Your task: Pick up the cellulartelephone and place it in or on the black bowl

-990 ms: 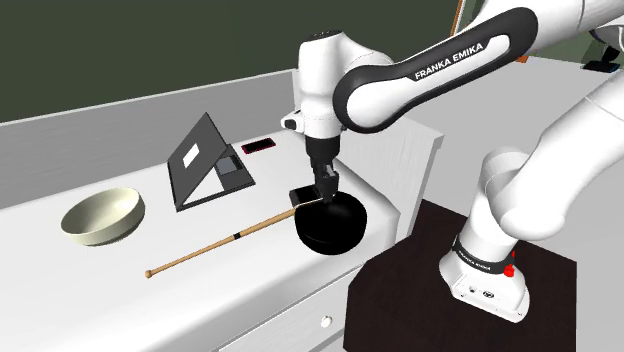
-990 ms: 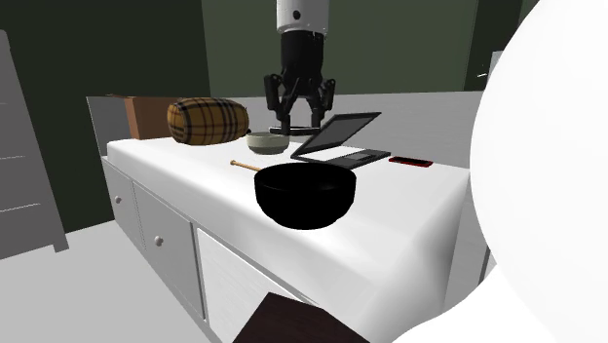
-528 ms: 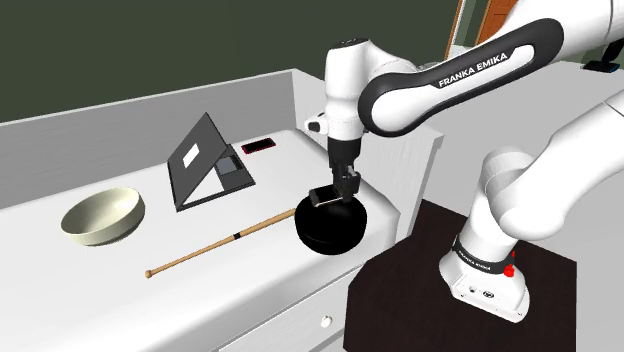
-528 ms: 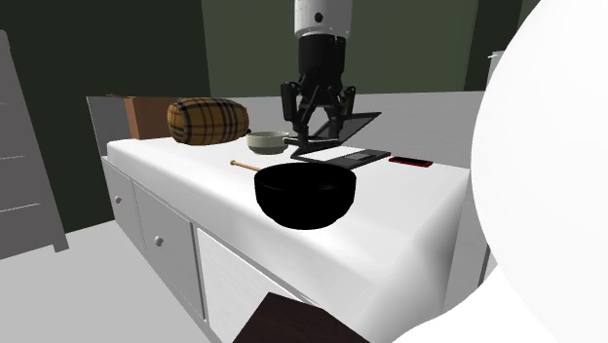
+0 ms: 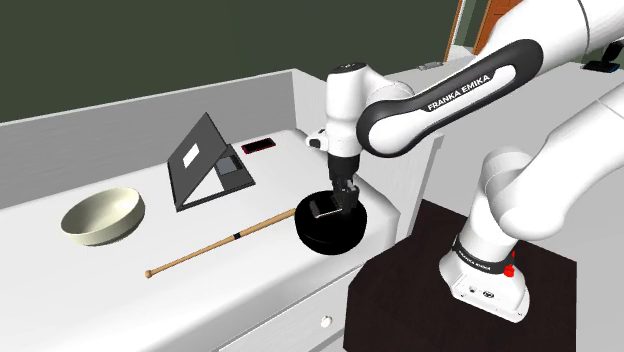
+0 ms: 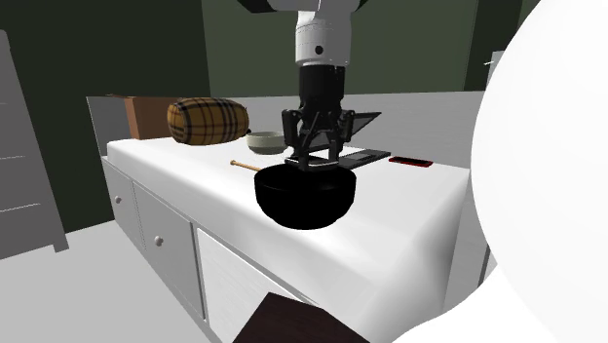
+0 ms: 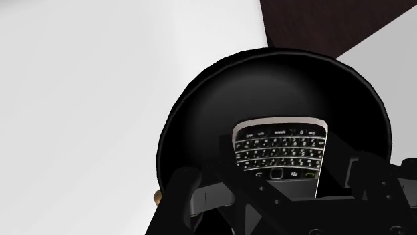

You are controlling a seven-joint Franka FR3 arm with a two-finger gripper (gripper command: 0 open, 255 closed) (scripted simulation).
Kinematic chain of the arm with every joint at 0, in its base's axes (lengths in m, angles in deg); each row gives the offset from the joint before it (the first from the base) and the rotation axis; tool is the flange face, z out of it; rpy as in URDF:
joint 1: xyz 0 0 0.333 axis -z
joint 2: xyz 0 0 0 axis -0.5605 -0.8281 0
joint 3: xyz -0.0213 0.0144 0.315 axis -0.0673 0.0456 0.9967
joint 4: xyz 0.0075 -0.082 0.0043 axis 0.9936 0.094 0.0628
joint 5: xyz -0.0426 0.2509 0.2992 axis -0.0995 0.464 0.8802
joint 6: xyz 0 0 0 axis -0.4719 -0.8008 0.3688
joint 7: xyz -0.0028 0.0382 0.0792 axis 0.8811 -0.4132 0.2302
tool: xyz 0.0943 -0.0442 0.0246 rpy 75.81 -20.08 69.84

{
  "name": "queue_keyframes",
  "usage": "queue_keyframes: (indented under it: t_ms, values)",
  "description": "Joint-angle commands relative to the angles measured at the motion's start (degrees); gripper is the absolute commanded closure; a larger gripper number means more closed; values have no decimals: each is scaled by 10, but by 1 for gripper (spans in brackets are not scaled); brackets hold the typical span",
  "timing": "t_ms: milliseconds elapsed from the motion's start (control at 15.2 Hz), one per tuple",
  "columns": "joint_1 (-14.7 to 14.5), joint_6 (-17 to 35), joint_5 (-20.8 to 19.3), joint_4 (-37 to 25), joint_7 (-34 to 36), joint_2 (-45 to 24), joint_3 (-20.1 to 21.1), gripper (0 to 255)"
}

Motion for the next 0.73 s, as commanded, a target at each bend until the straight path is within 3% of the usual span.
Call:
queue_keyframes:
  t_ms: [0, 594, 660]
  values:
    - [0, 19, 1, 10, 0, -8, 1, 255]
    - [0, 34, 1, 17, 0, -16, 2, 255]
    - [0, 34, 1, 17, 0, -16, 2, 0]
